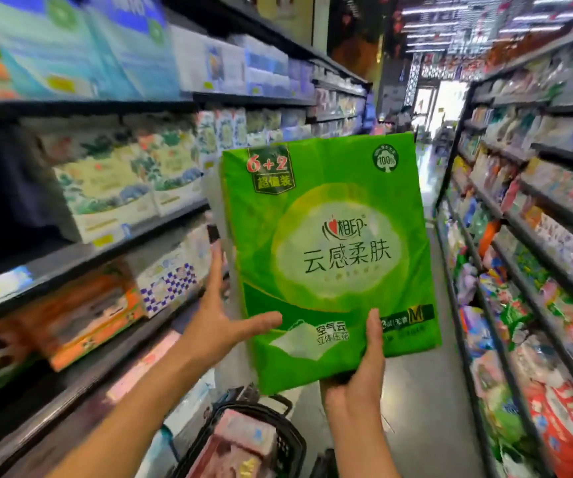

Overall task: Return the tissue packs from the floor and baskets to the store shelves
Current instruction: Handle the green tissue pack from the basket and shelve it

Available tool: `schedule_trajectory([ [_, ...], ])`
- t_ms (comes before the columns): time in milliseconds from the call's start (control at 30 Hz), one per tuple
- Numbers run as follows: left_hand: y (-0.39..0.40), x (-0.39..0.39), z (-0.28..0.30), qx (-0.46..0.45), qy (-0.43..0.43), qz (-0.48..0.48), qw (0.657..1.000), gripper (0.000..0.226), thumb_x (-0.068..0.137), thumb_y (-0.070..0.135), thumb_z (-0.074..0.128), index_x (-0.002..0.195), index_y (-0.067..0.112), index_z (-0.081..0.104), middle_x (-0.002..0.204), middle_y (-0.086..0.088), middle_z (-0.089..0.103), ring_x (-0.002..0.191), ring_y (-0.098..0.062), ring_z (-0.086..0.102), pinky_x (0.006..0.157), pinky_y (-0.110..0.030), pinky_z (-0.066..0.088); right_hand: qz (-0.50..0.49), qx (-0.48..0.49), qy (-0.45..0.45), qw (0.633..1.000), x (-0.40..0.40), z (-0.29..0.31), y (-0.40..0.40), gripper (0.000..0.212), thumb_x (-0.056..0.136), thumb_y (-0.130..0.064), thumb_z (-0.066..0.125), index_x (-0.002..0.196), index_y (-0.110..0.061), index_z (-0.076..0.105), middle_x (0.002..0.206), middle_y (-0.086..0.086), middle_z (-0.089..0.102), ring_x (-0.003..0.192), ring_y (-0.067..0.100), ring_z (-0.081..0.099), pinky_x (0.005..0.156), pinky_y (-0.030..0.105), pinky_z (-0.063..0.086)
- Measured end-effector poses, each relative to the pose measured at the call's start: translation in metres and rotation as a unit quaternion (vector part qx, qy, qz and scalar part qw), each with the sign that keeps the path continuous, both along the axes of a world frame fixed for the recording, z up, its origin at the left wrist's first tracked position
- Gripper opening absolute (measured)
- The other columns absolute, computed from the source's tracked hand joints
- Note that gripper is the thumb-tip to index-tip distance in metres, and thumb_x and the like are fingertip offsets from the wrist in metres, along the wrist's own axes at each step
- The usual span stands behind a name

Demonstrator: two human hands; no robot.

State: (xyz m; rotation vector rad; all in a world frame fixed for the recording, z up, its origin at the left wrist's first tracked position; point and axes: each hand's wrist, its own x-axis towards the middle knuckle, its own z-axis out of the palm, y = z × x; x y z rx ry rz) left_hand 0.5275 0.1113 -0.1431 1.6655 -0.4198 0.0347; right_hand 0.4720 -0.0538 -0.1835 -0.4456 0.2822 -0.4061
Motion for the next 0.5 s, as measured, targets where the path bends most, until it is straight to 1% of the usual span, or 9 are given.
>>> schedule_trajectory([
  [33,0.005,-0.005,-0.007,-0.024,-0.002,0.005,1.0,0.145,0.034,0.061,0.096,0.154,0.047,0.017,0.144,0.035,0.045,0.136,-0.002,0.045,0.108,-0.029,0.042,0.032,-0.005,-0.007,0.999,0.0,0.007,0.015,0.043,0.091,-0.045,0.059,0.13,-0.027,0.063,0.121,0.004,0.072,0.111,0.027,0.068,0.09,0.044,0.055],
  [100,0.022,-0.015,-0.01,-0.096,0.006,0.062,0.993,0.13,0.035,0.042,0.102,0.147,0.037,0.035,0.13,0.014,0.067,0.122,-0.015,0.064,0.091,-0.031,0.058,0.072,-0.035,0.003,0.997,-0.001,0.015,0.042,0.047,0.088,-0.046,0.061,0.131,-0.026,0.063,0.121,0.004,0.072,0.109,0.026,0.069,0.084,0.042,0.058],
  [200,0.057,-0.037,-0.001,-0.181,-0.018,0.13,0.975,0.102,0.042,0.021,0.099,0.134,0.033,0.055,0.126,-0.006,0.07,0.114,-0.032,0.069,0.088,-0.051,0.059,0.16,-0.112,0.041,0.98,-0.003,0.017,0.067,0.069,0.073,-0.057,0.078,0.131,-0.024,0.063,0.12,0.006,0.072,0.111,0.028,0.069,0.09,0.045,0.055],
  [267,0.087,-0.056,0.009,-0.201,-0.04,0.17,0.964,0.096,0.041,0.016,0.1,0.126,0.037,0.06,0.124,-0.009,0.071,0.112,-0.036,0.069,0.091,-0.06,0.055,0.268,-0.236,0.082,0.93,-0.008,0.015,0.069,0.087,0.057,-0.075,0.077,0.125,-0.023,0.066,0.112,0.004,0.075,0.102,0.026,0.071,0.079,0.04,0.057],
  [333,0.122,-0.075,0.016,-0.196,-0.051,0.201,0.958,0.105,0.045,0.008,0.097,0.135,0.039,0.053,0.128,-0.007,0.069,0.114,-0.035,0.068,0.091,-0.057,0.056,0.408,-0.378,0.078,0.828,-0.018,0.01,0.061,0.096,0.053,-0.087,0.056,0.122,-0.021,0.064,0.104,0.004,0.077,0.095,0.025,0.074,0.077,0.041,0.059],
  [400,0.157,-0.097,0.021,-0.195,-0.043,0.218,0.955,0.114,0.044,0.007,0.096,0.142,0.041,0.049,0.131,-0.003,0.068,0.116,-0.032,0.068,0.089,-0.051,0.058,0.543,-0.513,0.088,0.659,-0.03,0.027,0.055,0.107,0.049,-0.09,0.046,0.122,-0.015,0.064,0.102,0.003,0.077,0.097,0.026,0.074,0.09,0.043,0.058],
  [433,0.174,-0.108,0.024,-0.186,-0.041,0.232,0.954,0.117,0.04,0.01,0.097,0.142,0.043,0.049,0.133,0.0,0.067,0.117,-0.028,0.067,0.091,-0.05,0.057,0.579,-0.588,0.068,0.561,-0.032,0.042,0.053,0.104,0.054,-0.091,0.05,0.121,-0.014,0.066,0.102,0.0,0.077,0.098,0.022,0.073,0.096,0.041,0.055],
  [467,0.19,-0.121,0.027,-0.169,-0.043,0.25,0.952,0.117,0.038,0.012,0.097,0.14,0.045,0.05,0.134,0.006,0.066,0.119,-0.023,0.066,0.095,-0.049,0.055,0.581,-0.654,0.016,0.484,-0.031,0.059,0.05,0.092,0.064,-0.087,0.057,0.121,-0.016,0.066,0.101,-0.004,0.077,0.098,0.016,0.073,0.099,0.037,0.054],
  [500,0.205,-0.133,0.031,-0.145,-0.048,0.27,0.951,0.118,0.036,0.013,0.097,0.139,0.047,0.051,0.134,0.013,0.065,0.121,-0.016,0.065,0.097,-0.043,0.054,0.558,-0.698,-0.047,0.447,-0.028,0.078,0.049,0.076,0.072,-0.077,0.065,0.124,-0.02,0.066,0.103,-0.006,0.077,0.098,0.013,0.072,0.1,0.036,0.053],
])
